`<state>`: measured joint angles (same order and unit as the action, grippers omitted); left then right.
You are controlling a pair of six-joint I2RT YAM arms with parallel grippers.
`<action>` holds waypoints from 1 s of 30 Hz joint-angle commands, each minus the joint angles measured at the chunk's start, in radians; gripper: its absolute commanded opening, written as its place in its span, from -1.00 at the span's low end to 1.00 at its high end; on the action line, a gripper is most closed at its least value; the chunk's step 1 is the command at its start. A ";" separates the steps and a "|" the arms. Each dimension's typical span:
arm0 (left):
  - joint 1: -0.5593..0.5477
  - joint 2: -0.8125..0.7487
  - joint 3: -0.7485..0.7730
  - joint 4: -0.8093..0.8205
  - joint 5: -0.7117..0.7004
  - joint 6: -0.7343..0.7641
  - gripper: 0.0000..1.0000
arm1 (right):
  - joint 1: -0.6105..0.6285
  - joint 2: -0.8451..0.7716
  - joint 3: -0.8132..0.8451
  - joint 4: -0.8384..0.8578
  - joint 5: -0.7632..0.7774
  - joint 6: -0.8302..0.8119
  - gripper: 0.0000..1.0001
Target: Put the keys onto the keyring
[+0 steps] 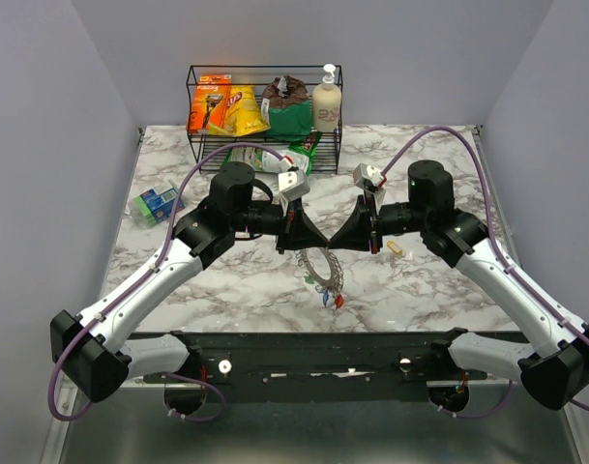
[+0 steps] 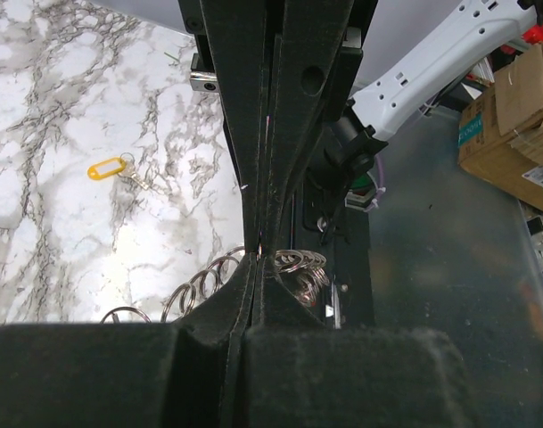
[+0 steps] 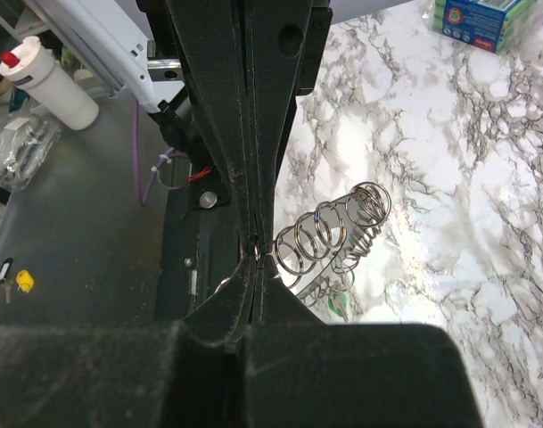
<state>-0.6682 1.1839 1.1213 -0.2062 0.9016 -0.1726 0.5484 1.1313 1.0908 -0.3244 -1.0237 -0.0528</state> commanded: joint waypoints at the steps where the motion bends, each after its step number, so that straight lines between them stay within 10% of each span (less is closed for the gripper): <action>1: -0.007 -0.001 0.017 -0.021 0.002 0.018 -1.00 | 0.005 -0.025 0.003 0.045 -0.035 0.008 -0.99; 11: -0.019 0.002 0.009 0.027 0.008 -0.021 -1.00 | 0.005 -0.031 0.012 0.051 -0.013 0.027 -0.57; 22: -0.021 -0.069 -0.115 0.290 -0.101 -0.154 -1.00 | 0.005 -0.238 -0.124 0.306 0.367 0.268 0.96; 30: -0.021 -0.105 -0.247 0.543 -0.153 -0.271 -1.00 | 0.004 -0.333 -0.180 0.360 0.430 0.297 1.00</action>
<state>-0.6830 1.1187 0.9241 0.1188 0.8005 -0.3573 0.5491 0.8261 0.9417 -0.0292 -0.6758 0.2028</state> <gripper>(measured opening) 0.009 0.997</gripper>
